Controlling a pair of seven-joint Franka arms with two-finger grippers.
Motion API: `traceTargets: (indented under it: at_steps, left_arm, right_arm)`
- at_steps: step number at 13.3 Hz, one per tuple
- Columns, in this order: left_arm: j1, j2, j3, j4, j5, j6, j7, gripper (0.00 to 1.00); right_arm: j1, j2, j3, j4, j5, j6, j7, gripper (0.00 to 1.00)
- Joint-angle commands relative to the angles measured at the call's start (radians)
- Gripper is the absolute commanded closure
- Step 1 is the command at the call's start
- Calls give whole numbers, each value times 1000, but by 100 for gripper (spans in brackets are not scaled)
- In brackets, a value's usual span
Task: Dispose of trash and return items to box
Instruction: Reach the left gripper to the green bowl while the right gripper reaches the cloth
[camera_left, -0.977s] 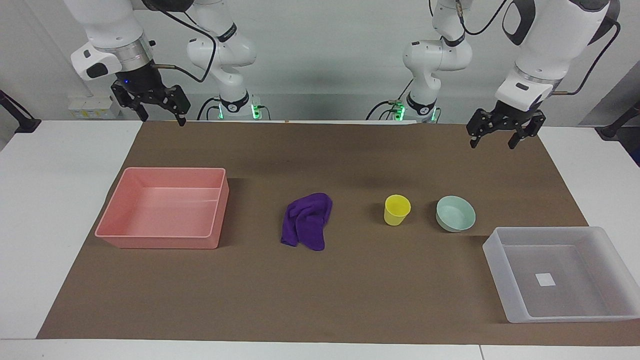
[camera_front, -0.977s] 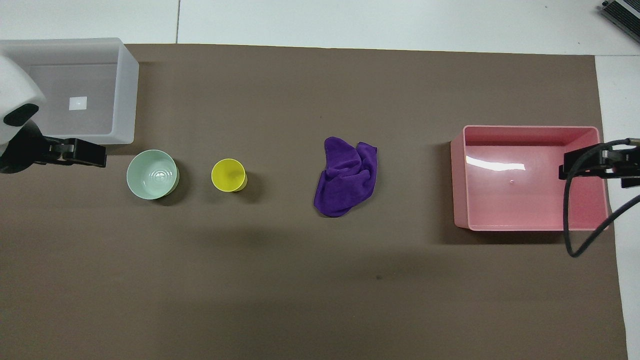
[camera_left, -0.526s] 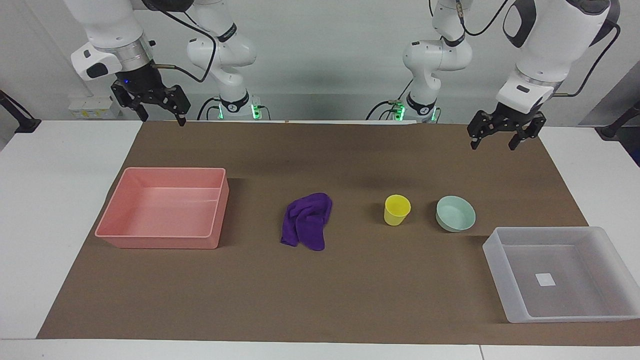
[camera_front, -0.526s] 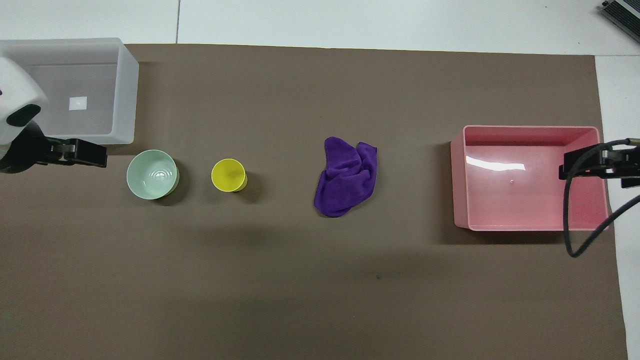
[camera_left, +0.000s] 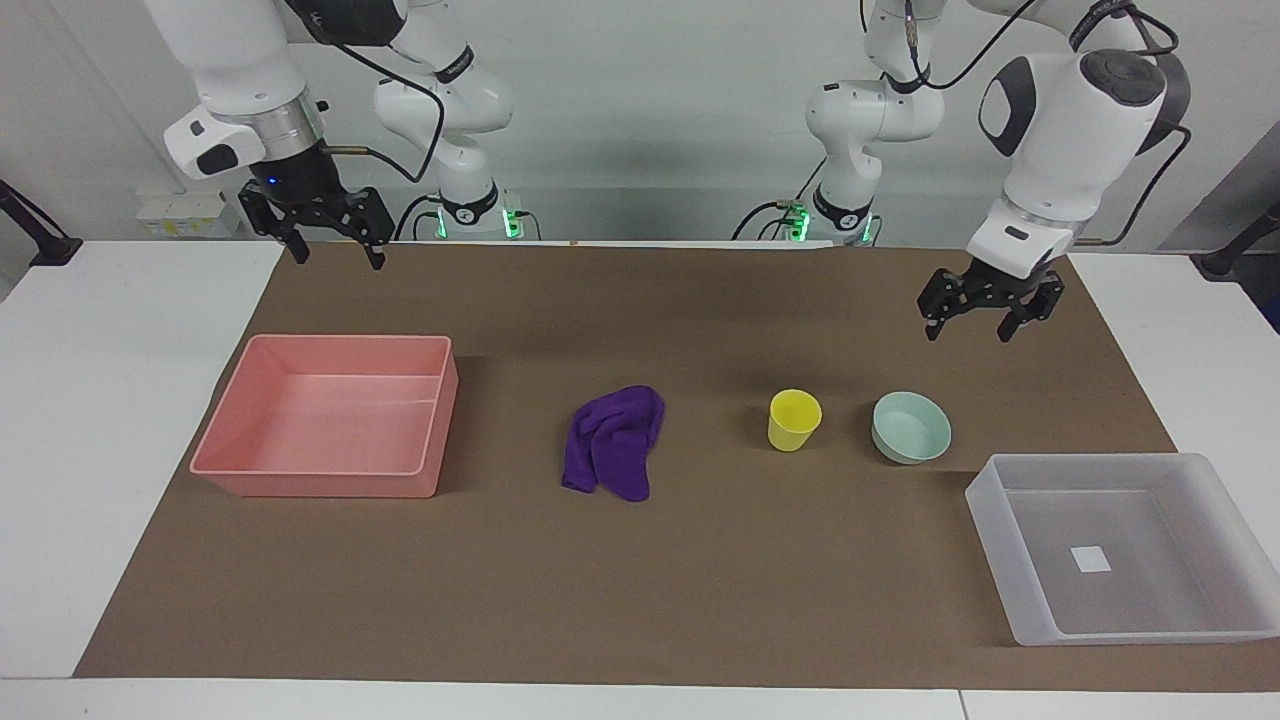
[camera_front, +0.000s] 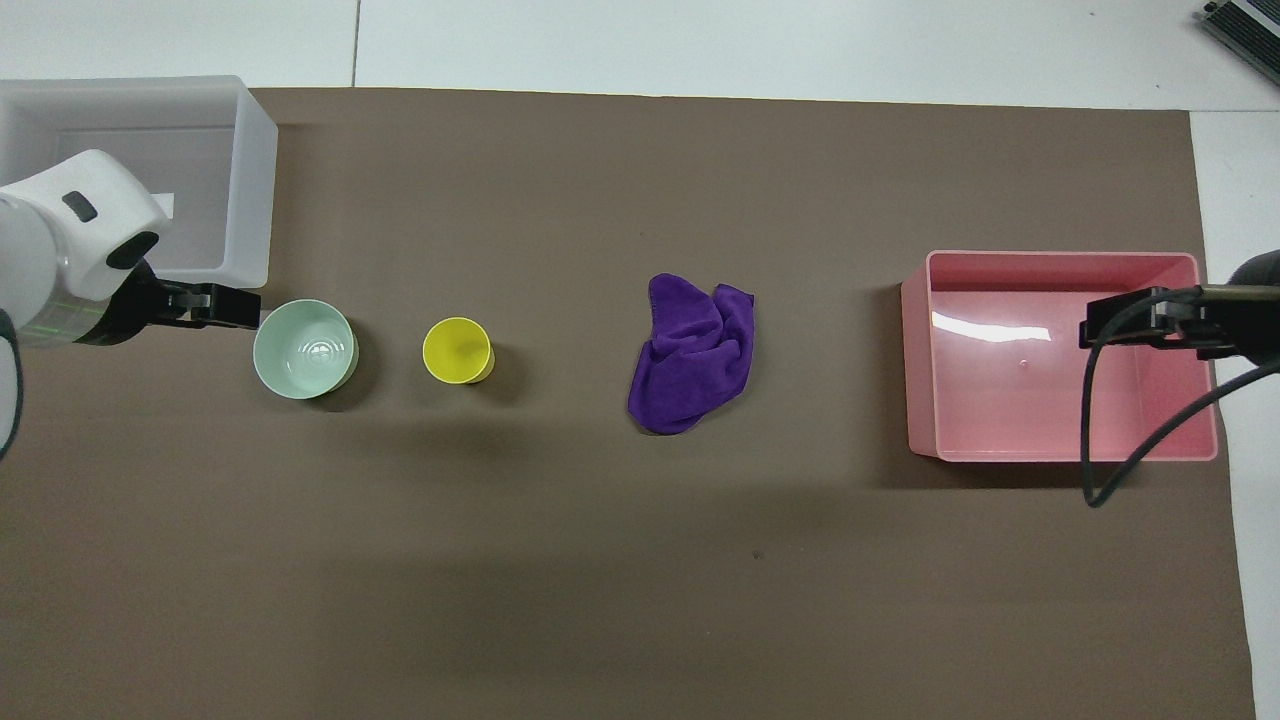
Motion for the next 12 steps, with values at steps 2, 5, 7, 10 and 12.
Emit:
traceTargets:
  at_steps: [2, 5, 7, 10, 12]
  left_arm:
    - [10, 49, -2, -68, -9, 131, 19, 0]
    - [27, 98, -2, -129, -9, 261, 22, 0]
    - [39, 114, 0, -178, -9, 349, 24, 0]
    - [75, 166, 0, -194, -9, 412, 36, 0]
    - [101, 186, -2, -232, -9, 479, 62, 0]
  right_arm:
    - [101, 17, 8, -97, 15, 176, 106, 0]
    - [225, 157, 9, -92, 15, 340, 273, 0]
    - [273, 246, 9, -92, 15, 459, 329, 0]
    - [342, 355, 9, -86, 15, 588, 402, 0]
    - [356, 425, 14, -88, 39, 657, 412, 0]
